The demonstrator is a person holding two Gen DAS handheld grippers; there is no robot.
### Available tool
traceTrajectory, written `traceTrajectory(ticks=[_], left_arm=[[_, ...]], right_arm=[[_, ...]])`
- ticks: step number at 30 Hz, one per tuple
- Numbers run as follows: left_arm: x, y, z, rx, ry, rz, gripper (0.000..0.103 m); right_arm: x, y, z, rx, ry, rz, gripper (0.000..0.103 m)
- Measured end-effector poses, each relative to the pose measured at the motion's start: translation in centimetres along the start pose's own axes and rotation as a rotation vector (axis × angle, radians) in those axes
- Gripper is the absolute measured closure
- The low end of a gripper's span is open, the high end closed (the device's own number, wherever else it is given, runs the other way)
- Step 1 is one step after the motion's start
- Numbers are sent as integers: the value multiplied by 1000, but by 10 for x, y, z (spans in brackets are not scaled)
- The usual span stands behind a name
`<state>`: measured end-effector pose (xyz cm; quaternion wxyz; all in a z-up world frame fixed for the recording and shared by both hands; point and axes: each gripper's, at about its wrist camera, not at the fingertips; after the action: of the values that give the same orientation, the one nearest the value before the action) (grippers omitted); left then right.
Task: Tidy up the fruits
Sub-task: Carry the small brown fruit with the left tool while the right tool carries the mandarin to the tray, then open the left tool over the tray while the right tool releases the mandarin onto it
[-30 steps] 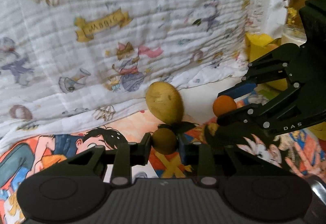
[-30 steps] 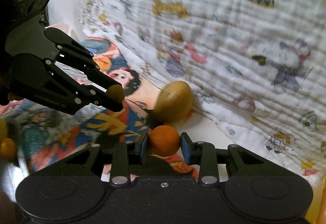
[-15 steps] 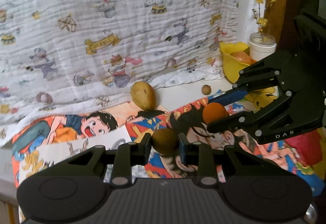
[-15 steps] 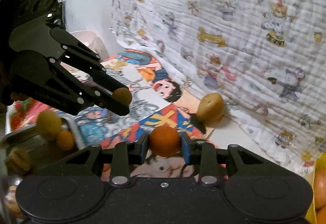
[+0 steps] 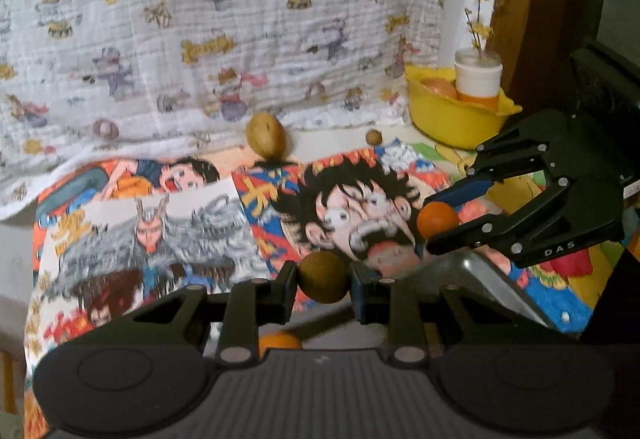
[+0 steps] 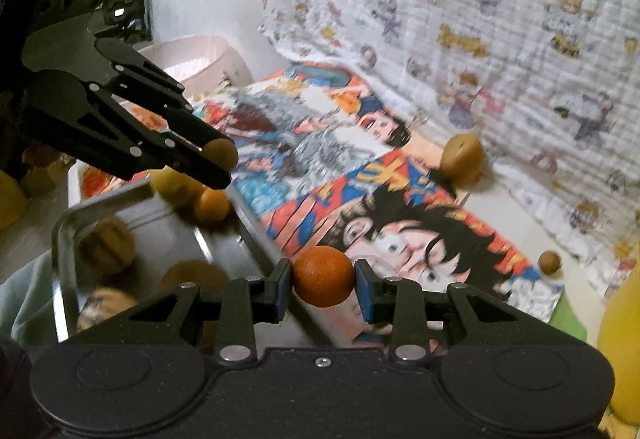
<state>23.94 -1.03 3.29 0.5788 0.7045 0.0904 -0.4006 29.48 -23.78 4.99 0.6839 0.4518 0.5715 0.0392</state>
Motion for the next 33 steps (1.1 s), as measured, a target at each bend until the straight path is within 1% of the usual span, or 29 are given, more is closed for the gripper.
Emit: traceTrajectory(ticks=[6, 9, 15, 25, 33], left_arm=[[3, -21, 5, 4, -10, -46, 72], [4, -31, 7, 21, -26, -70, 72], [6, -45, 13, 62, -38, -125, 72], [15, -49, 21, 83, -47, -183, 72], [20, -51, 21, 80, -44, -213, 72]], right_arm=[[4, -18, -8, 3, 1, -49, 67], [8, -26, -11, -14, -10, -68, 67], [13, -33, -15, -21, 9, -95, 67], [23, -34, -22, -54, 30, -130, 67], [24, -34, -20, -45, 32, -129, 67]])
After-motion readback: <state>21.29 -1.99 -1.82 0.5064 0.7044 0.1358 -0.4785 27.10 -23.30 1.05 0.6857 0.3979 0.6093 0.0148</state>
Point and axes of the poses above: each gripper's, at about its wrist camera, not at the fingertips, and x roughly the way its jaws point, z to its right, y to its top, and after that the axes turned 6 degrees about x, right-handed
